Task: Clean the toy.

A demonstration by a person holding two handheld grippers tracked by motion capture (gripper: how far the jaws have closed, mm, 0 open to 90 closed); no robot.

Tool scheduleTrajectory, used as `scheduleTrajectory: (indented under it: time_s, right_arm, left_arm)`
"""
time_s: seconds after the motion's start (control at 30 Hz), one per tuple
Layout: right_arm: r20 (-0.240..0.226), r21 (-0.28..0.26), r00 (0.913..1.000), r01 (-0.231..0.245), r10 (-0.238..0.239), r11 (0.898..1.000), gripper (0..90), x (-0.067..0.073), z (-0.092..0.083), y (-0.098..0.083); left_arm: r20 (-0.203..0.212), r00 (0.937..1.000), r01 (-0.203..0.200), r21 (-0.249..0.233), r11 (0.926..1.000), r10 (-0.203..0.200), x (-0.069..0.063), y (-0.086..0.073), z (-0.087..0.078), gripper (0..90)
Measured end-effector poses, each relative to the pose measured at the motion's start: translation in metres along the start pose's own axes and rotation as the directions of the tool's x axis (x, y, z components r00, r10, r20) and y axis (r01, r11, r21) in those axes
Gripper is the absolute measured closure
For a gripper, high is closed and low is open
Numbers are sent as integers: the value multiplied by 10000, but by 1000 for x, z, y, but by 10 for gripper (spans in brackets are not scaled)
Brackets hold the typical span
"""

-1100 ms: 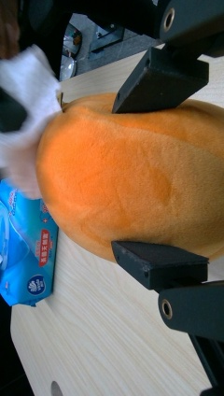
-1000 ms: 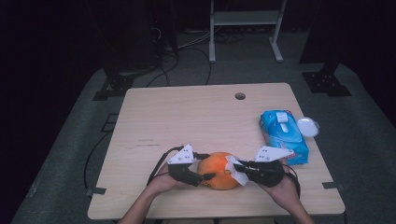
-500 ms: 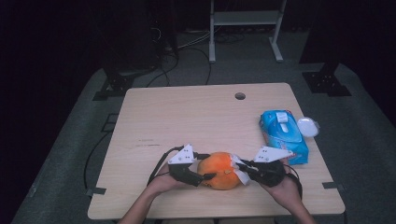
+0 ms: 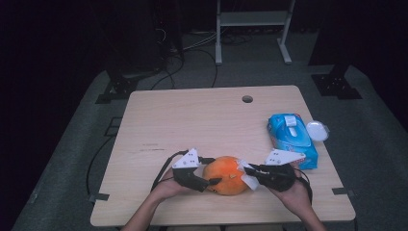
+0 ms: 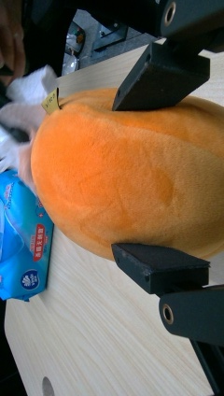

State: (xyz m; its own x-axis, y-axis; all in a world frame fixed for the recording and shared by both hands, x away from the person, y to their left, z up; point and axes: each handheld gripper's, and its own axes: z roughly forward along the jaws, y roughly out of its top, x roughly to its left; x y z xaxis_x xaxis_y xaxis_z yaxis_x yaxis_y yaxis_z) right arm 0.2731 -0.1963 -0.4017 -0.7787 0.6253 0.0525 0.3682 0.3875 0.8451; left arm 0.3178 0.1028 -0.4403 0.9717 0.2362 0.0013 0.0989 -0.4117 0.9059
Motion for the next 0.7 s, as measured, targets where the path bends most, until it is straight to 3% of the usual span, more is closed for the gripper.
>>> scheduleTrajectory:
  time_s: [0.07,0.17,0.27,0.37,0.5,0.57,0.7]
  right_arm:
    - [-507,-597,9984,-259,229,9979,813,4,-6,6]
    - [-664,-631,9975,180,-222,9978,813,16,-4,15]
    - [-339,-31,9978,572,-573,9984,813,18,7,11]
    - [-516,54,9983,284,-281,9996,815,8,9,5]
    - [237,302,9995,220,-227,9993,816,0,1,2]
    - [36,73,10000,23,-23,10000,816,-1,-1,3]
    - [-557,-498,9980,273,-301,9984,816,14,-4,16]
  left_arm:
    - [30,10000,-50,40,10000,50,-1,1,1,284]
    - [51,10000,-48,36,10000,48,-3,2,3,286]
    - [85,10000,-15,47,10000,14,-3,2,2,285]
    - [182,9998,89,-62,9999,-88,-2,3,2,275]
    - [175,9998,57,-18,10000,-57,-1,1,0,291]
    - [92,9999,49,-21,10000,-49,-2,2,2,292]
    - [1,9998,-174,66,9998,174,-8,7,8,290]
